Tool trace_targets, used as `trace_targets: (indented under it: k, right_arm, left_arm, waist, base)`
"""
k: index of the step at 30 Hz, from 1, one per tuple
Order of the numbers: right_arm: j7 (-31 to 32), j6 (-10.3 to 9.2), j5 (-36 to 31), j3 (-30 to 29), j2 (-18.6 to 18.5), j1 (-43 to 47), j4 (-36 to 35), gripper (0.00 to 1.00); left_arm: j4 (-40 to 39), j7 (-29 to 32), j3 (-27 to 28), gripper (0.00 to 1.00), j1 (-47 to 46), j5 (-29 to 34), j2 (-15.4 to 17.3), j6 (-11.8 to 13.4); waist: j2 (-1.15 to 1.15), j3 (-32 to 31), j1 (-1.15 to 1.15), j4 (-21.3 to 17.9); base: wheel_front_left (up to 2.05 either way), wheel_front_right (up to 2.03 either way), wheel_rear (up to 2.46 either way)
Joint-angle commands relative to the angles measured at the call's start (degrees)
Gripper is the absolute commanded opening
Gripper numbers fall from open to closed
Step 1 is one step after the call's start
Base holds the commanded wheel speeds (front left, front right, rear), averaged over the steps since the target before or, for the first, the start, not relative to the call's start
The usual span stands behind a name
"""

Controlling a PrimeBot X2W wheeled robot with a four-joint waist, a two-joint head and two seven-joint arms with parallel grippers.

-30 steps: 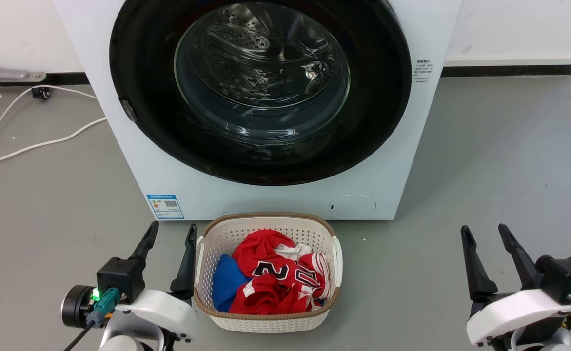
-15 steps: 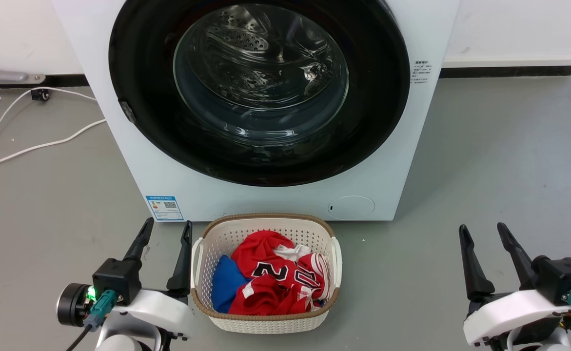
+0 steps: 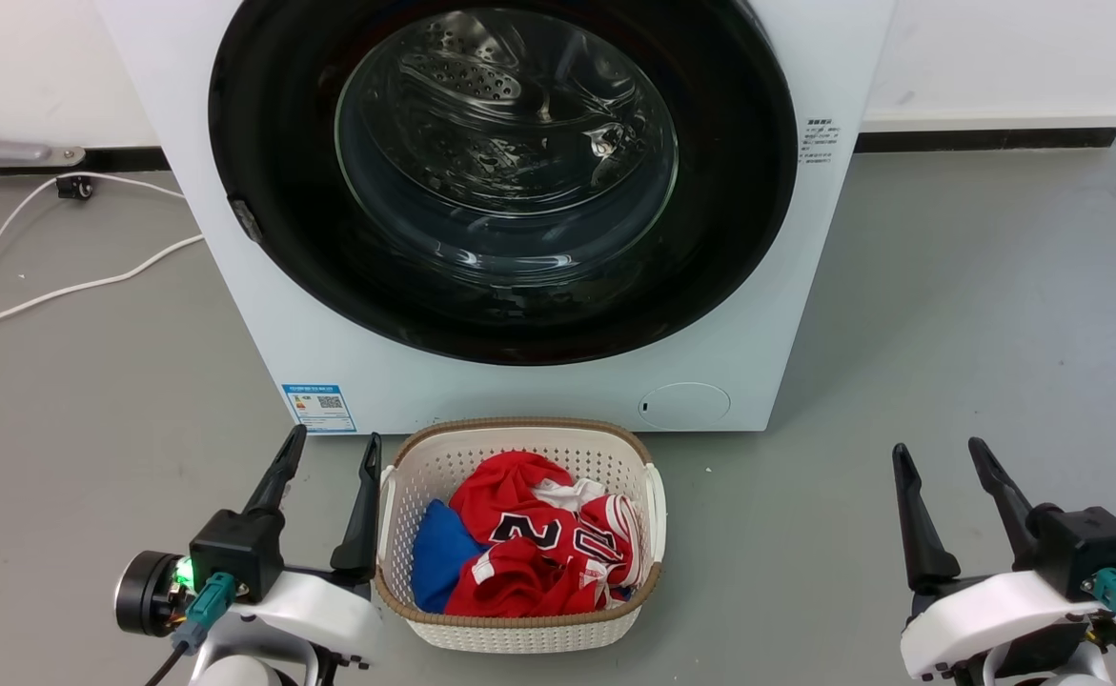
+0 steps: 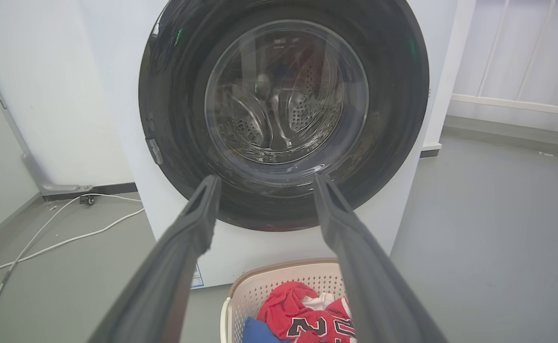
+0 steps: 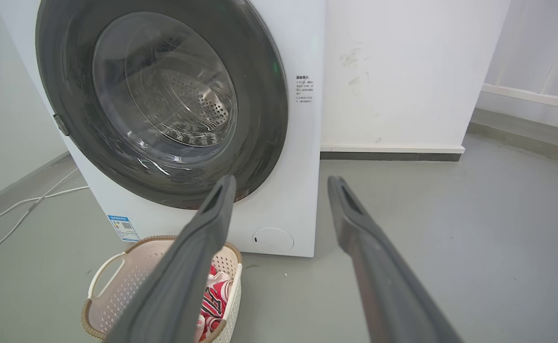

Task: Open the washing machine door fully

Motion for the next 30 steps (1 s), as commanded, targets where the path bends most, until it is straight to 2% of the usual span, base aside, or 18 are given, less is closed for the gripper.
trace_targets:
  k: [1,21,22,24,25,28,29,30]
  right_arm:
    - [-0.24,-0.02,-1.04,-0.04,0.23,0.05,-0.01,1.00]
    - [-0.39,-0.01,0.03,-0.06,0.52,0.02,0.97,1.00]
    - [-0.34,-0.01,0.18,-0.05,0.54,0.03,1.00,0.60]
    - [-0.25,-0.01,0.42,-0.06,0.55,0.06,1.01,0.09]
    - [-0.17,-0.01,0.57,-0.05,0.56,0.09,1.02,0.00]
    - [0.46,-0.01,1.59,-0.59,0.59,0.26,1.19,0.00]
    - [0.72,-0.01,3.52,-1.14,0.63,0.35,1.36,0.00]
    - [1.18,-0.01,8.45,-1.63,0.60,0.30,1.60,0.00]
  left_arm:
    - [0.30,-0.41,0.22,1.00,0.10,1.17,0.01,-0.36]
    - [2.96,-0.55,2.82,1.00,-0.38,0.28,-2.04,-1.96]
    - [3.12,-0.55,2.87,1.00,-0.43,0.31,-2.12,-2.01]
    - [3.25,-0.55,3.00,1.00,-0.41,0.31,-2.42,-1.97]
    - [3.34,-0.55,3.14,1.00,-0.40,0.34,-2.47,-1.95]
    - [3.53,-0.55,3.43,1.00,-0.45,0.47,-2.54,-2.10]
    - [3.54,-0.55,3.54,1.00,-0.48,0.51,-2.58,-2.14]
    - [3.56,-0.55,3.63,1.00,-0.50,0.55,-2.62,-2.19]
  waist:
    - [0.00,-0.02,0.00,-0.02]
    - [0.00,-0.04,0.00,-0.15]
    - [0.00,-0.04,0.00,-0.15]
    - [0.00,-0.04,0.00,-0.15]
    - [0.00,-0.06,0.00,-0.16]
    - [0.00,-0.07,0.00,-0.19]
    - [0.00,-0.07,0.00,-0.21]
    - [0.00,-0.07,0.00,-0.23]
  base:
    - [0.00,0.00,0.00]
    - [0.00,0.00,0.00]
    - [0.00,0.00,0.00]
    - [0.00,0.00,0.00]
    - [0.00,0.00,0.00]
    - [0.00,0.00,0.00]
    - [0.00,0.00,0.00]
    - [0.00,0.00,0.00]
